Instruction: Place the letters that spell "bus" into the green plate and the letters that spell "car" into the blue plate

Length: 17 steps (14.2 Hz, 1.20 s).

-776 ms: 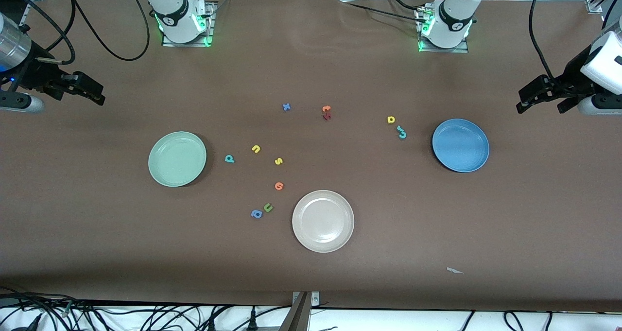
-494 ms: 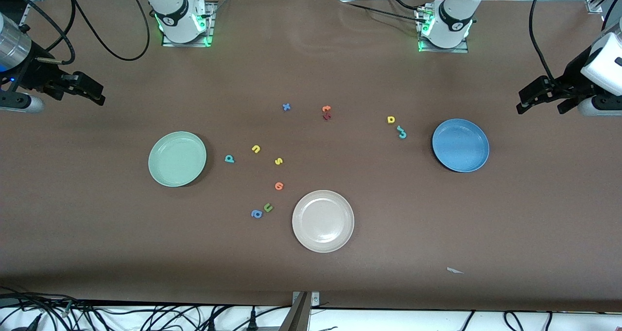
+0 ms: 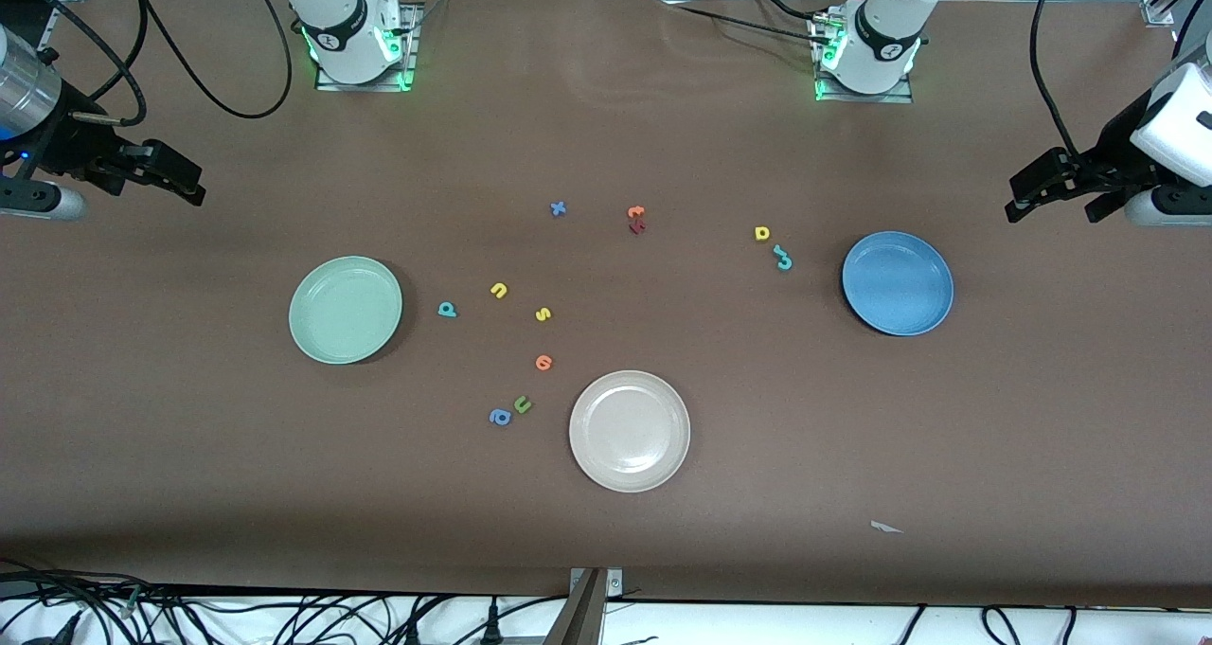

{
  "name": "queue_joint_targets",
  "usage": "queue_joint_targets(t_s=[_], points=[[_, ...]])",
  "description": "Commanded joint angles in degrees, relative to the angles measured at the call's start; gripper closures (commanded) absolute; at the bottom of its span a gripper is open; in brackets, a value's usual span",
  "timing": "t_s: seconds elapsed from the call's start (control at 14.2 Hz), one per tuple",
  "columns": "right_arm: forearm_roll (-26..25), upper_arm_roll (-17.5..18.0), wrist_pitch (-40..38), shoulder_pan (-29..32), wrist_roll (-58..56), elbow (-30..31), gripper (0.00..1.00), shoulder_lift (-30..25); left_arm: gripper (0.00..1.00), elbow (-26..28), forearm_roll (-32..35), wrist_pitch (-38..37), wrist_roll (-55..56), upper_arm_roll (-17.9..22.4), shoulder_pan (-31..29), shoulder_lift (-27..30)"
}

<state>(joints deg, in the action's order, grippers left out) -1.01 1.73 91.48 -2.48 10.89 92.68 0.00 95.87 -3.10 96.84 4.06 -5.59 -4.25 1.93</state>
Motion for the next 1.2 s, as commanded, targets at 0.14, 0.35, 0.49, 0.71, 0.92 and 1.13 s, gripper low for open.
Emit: queue_joint_targets(t_s=[0.14,0.35,0.49,0.71,0.92,1.13], points=[[1.0,-0.1,-0.4,0.1,0.1,0.3,0.0,-0.6,0.0,-1.6,-1.3,-0.6,-1.3,0.1,-0.2,-0.7],[1.0,-0.1,-0.4,0.1,0.2,0.3,0.0,-0.6,0.0,-1.6,-1.3,-0.7,-1.3,0.1,-0.5,-0.8],[1.0,-0.1,-0.4,0.1,0.2,0.3,0.0,-0.6,0.0,-1.6,-1.0,-0.7,-1.4,0.1,-0.7,-0.8],[1.0,-0.1,-0.5,0.1,0.2,0.3,0.0,-0.6,0.0,-1.4,-0.5,-0.7,-1.7,0.1,-0.6,-1.0],[1.0,-0.1,-0.5,0.1,0.2,0.3,0.0,-0.6,0.0,-1.5,-0.1,-0.5,-2.0,0.5,-1.1,-1.0],[1.0,-0.1,-0.5,0.1,0.2,0.3,0.0,-0.6,0.0,-1.4,5.1,-0.5,-2.0,0.3,-1.0,-1.6]])
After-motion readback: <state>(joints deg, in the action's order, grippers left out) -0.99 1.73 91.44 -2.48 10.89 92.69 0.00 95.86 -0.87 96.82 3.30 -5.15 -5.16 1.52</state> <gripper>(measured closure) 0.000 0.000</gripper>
